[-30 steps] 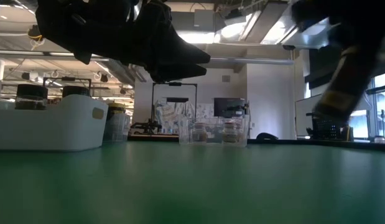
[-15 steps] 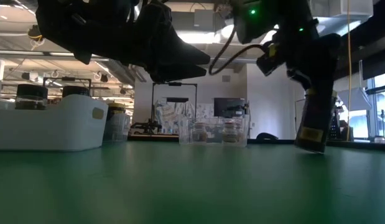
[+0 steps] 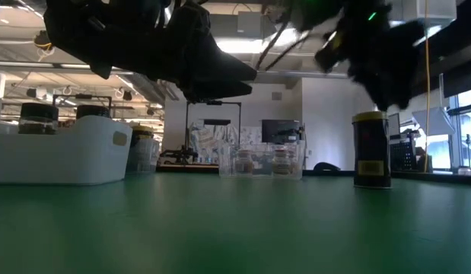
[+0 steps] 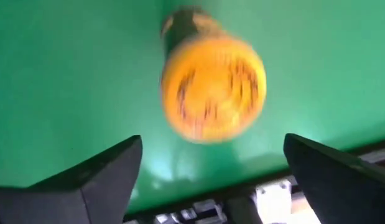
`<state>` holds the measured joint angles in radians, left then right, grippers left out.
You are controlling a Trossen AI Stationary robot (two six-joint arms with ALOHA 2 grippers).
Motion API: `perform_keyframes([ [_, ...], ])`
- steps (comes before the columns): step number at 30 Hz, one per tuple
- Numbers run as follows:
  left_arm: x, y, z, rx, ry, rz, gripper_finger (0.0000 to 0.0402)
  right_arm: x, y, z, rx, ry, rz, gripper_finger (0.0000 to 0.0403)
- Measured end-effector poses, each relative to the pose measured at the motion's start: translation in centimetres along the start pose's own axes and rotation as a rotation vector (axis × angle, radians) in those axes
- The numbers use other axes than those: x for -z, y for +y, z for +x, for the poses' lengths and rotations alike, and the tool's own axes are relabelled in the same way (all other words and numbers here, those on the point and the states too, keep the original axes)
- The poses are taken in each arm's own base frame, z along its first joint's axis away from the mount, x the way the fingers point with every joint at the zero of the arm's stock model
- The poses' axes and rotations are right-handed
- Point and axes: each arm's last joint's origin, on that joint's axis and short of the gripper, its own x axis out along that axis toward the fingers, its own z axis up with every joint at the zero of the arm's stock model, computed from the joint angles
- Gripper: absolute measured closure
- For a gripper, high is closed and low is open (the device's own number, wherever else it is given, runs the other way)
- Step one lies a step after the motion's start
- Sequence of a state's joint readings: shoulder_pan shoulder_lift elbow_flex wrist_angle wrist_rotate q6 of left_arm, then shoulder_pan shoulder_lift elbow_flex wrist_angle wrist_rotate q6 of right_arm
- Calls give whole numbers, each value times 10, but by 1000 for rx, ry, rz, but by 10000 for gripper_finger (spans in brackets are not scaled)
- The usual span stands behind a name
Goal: Sort spices by type
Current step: Put the yellow seasoning bottle into the left transparent bin
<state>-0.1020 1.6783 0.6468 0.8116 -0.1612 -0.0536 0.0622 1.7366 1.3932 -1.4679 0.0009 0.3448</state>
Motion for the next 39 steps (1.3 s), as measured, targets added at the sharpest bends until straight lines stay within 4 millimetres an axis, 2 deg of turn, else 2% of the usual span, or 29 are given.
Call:
perform_keyframes([
  [4,0,0,0,0,-2,-1,106,37,8,-21,49,-72,-18,7],
  [7,-1,0,0,-8,-9,0,106,72,8,-23,54,-160,27,10],
  [12,-17,3,8,-50,-48,4,106,127,2,2,83,-415,134,11],
  [16,-35,9,21,-78,15,17,106,152,-6,31,55,-618,176,11],
  [19,-51,20,34,-114,104,27,106,156,-15,47,70,-748,236,11],
  [25,-86,36,63,-84,242,9,106,162,-25,68,95,-794,305,11],
  [28,-95,36,82,-43,297,32,106,162,-26,70,64,-815,421,11],
  [35,-110,34,127,15,391,74,106,160,-25,68,68,-854,442,10],
  [39,-115,32,146,79,419,98,106,160,-26,67,98,-891,453,10],
])
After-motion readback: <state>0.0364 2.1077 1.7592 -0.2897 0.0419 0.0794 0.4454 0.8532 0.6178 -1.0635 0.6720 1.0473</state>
